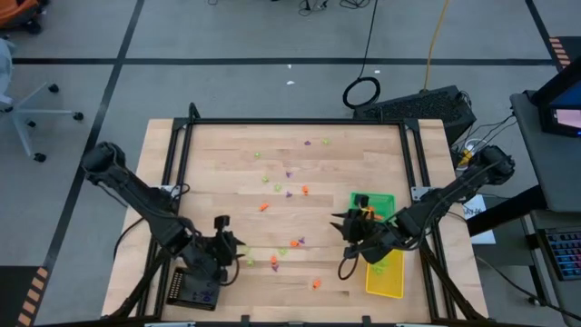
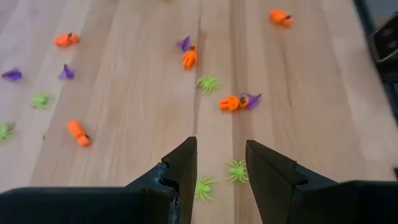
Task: Sort Halloween decoration
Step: Put the orange skeleton toy into the green bin
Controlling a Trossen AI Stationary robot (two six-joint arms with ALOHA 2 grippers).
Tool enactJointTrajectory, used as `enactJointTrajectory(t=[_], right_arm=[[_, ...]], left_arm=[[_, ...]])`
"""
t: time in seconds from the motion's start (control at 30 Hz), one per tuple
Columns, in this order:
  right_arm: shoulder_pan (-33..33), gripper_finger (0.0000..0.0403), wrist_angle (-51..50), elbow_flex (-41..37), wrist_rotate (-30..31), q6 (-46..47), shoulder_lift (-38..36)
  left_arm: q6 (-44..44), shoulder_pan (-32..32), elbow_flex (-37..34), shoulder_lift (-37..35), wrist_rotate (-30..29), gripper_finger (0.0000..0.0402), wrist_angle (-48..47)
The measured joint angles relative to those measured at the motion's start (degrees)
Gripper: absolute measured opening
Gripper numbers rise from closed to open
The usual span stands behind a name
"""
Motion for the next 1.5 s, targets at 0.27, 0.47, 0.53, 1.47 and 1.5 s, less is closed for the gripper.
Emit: enactJointTrajectory(t=[0.27, 0.47, 0.53, 1.47, 1.5], right_arm=[[-0.4, 0.0093, 1.9, 0.0, -0.1, -1.1, 0.5], [-0.8, 0.0093, 6.1, 0.0, -6.2, -1.1, 0.6], [-1.1, 0.0093, 8.3, 0.0, -9.5, -1.2, 0.7], [-11.1, 0.0117, 22.4, 2.1, -30.6, 1.4, 15.2], [-11.4, 0.0125, 22.2, 3.3, -31.6, 1.1, 16.7]], left_arm=[[-0.4, 0.0, 0.0, 5.5, 0.3, 0.0137, 0.3], [-0.4, 0.8, 0.0, 9.1, -1.0, 0.0137, 2.4], [-0.1, 1.5, 0.0, 10.1, -1.4, 0.0137, 3.2], [6.3, 7.9, 0.0, 12.0, -1.6, 0.0137, 11.7], [6.2, 7.9, 0.0, 12.0, -1.6, 0.0137, 11.8]])
